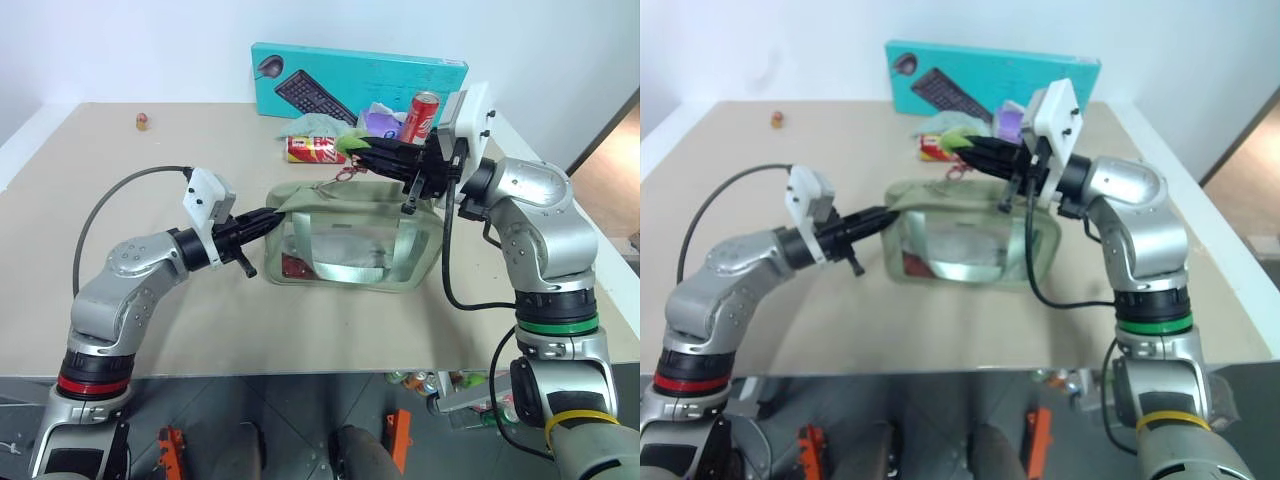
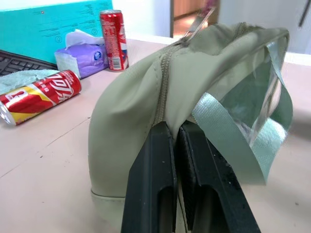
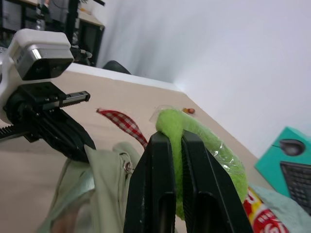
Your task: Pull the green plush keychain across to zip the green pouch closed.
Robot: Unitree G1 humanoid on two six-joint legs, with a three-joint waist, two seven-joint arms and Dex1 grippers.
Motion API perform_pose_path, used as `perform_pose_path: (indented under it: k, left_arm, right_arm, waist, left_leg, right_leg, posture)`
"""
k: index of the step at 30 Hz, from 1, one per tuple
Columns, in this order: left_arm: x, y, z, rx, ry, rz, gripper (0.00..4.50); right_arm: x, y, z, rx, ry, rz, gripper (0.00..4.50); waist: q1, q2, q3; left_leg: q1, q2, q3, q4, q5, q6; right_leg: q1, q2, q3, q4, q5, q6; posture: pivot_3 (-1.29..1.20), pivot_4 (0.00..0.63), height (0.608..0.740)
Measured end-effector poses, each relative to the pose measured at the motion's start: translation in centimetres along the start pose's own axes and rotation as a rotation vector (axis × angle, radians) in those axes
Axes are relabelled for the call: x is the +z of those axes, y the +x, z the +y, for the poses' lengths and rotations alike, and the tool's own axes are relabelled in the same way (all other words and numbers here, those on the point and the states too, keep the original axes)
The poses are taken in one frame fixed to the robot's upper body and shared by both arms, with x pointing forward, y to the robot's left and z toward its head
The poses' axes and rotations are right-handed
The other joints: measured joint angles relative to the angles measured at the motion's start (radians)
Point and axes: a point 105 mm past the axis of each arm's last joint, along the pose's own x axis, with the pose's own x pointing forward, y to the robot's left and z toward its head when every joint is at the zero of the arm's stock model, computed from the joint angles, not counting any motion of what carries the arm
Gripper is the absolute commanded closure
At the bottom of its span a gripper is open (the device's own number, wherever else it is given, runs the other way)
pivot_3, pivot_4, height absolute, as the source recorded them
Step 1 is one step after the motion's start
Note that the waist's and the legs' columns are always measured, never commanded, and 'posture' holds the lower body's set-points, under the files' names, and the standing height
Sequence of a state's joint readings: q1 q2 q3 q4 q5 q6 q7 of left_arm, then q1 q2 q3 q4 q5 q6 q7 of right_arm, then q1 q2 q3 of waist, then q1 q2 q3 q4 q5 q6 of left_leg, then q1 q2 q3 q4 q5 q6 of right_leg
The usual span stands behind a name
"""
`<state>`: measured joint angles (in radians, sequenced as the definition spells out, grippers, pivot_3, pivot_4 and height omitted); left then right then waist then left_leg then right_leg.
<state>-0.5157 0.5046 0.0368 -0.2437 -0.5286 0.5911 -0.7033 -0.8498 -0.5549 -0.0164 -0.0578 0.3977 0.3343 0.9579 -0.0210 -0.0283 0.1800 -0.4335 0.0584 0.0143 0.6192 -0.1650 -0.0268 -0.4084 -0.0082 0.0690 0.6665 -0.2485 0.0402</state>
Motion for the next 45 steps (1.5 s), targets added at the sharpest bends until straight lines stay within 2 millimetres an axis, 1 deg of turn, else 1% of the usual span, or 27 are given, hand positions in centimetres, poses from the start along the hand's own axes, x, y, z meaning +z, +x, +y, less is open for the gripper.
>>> perform_pose_path:
  k: [8,11,18,20,24,25,26,29,31,36,40,42,45]
  left_arm:
    - [-0.1,0.1,0.3,0.021,-0.007,0.013,4.50]
    - [-0.1,0.1,0.2,0.023,-0.007,0.017,4.50]
    - [-0.1,0.1,0.4,0.040,-0.003,0.029,4.50]
    - [-0.1,0.1,0.4,0.045,-0.001,0.032,4.50]
    - [-0.1,0.0,0.6,0.054,0.007,0.037,4.50]
    - [-0.1,0.0,0.6,0.054,0.007,0.037,4.50]
    - [-0.1,0.1,0.5,0.052,0.008,0.038,4.50]
    - [-0.1,0.2,0.5,0.064,0.020,0.042,4.50]
    - [-0.1,0.3,0.5,0.075,0.028,0.046,4.50]
    - [-0.2,0.3,0.5,0.087,0.036,0.050,4.50]
    - [-0.2,0.4,0.5,0.093,0.036,0.050,4.50]
    - [-0.2,0.5,0.5,0.092,0.036,0.049,4.50]
    - [-0.2,0.5,0.5,0.093,0.037,0.050,4.50]
  right_arm:
    - [-0.4,-0.9,-0.3,-0.015,-0.005,0.031,4.45]
    - [-0.8,-2.0,-0.9,-0.048,-0.009,0.054,4.45]
    - [-1.6,-6.8,-4.5,-0.205,-0.057,0.155,4.45]
    - [-2.1,-8.3,-5.3,-0.251,-0.061,0.188,4.45]
    - [-4.5,-11.3,-6.3,-0.339,-0.043,0.282,4.45]
    - [-5.5,-12.4,-6.5,-0.377,-0.026,0.321,4.45]
    - [-6.2,-13.0,-6.5,-0.397,-0.017,0.349,4.45]
    - [-9.4,-15.1,-5.5,-0.480,0.014,0.472,4.45]
    - [-11.6,-15.6,-4.5,-0.536,0.066,0.509,4.45]
    - [-14.1,-15.3,-2.5,-0.596,0.097,0.537,4.45]
    - [-16.7,-14.6,0.3,-0.586,0.148,0.565,4.45]
    - [-17.2,-14.2,1.0,-0.571,0.154,0.570,4.45]
    - [-17.1,-14.1,1.1,-0.571,0.127,0.570,4.45]
  waist:
    - [0.000,0.000,0.000]
    - [0.000,0.000,0.000]
    - [0.000,0.000,0.000]
    - [0.000,0.000,0.000]
    - [-0.001,0.000,0.000]
    - [-0.001,0.000,0.000]
    - [-0.001,0.000,0.000]
    - [-0.001,0.000,0.000]
    - [-0.001,0.000,0.000]
    - [-0.003,0.000,0.000]
    - [-0.003,0.001,0.000]
    - [-0.003,0.001,0.000]
    - [-0.003,0.000,-0.001]
  left_leg:
    - [0.000,0.000,0.000,0.000,0.000,0.000]
    - [0.000,0.000,0.000,0.000,0.000,0.000]
    - [0.001,0.000,0.000,-0.001,0.000,0.000]
    - [0.001,0.000,0.001,-0.001,0.000,0.000]
    - [0.002,0.000,0.002,0.000,0.000,0.000]
    - [0.002,0.000,0.002,0.000,0.000,0.000]
    - [0.002,0.000,0.003,0.000,0.000,0.000]
    - [0.002,0.000,0.002,-0.001,0.000,0.000]
    - [0.003,0.000,0.003,0.000,0.000,0.000]
    - [0.004,0.000,0.004,0.000,0.001,-0.001]
    - [0.004,0.000,0.004,0.000,0.001,-0.001]
    - [0.004,0.000,0.004,0.000,0.001,-0.001]
    - [0.005,0.000,0.004,0.000,0.001,-0.001]
  right_leg:
    - [0.000,0.000,0.000,0.000,0.000,0.000]
    - [0.000,0.000,0.000,0.000,0.000,0.000]
    - [0.000,0.000,0.001,0.000,-0.001,0.000]
    - [0.000,0.000,0.001,0.000,-0.001,0.000]
    - [0.001,0.000,0.002,0.000,-0.003,0.004]
    - [0.001,0.000,0.002,0.000,-0.003,0.005]
    - [0.001,0.000,0.003,0.000,-0.003,0.005]
    - [0.001,0.000,0.003,0.000,-0.003,0.005]
    - [0.001,0.000,0.004,0.000,-0.002,0.006]
    - [0.002,0.000,0.005,0.000,-0.001,0.007]
    - [0.002,0.000,0.005,0.000,-0.001,0.007]
    - [0.002,0.000,0.005,0.000,-0.001,0.007]
    - [0.003,0.001,0.005,0.000,-0.001,0.007]
  posture:
    - [0.00,0.150,0.740]
    - [0.00,0.150,0.740]
    - [0.00,0.150,0.740]
    - [0.00,0.150,0.740]
    - [0.00,0.150,0.740]
    - [0.00,0.150,0.740]
    - [0.00,0.150,0.740]
    - [0.00,0.150,0.740]
    - [0.00,0.150,0.740]
    - [0.00,0.150,0.740]
    - [0.00,0.150,0.740]
    - [0.00,0.150,0.740]
    - [0.00,0.150,0.740]
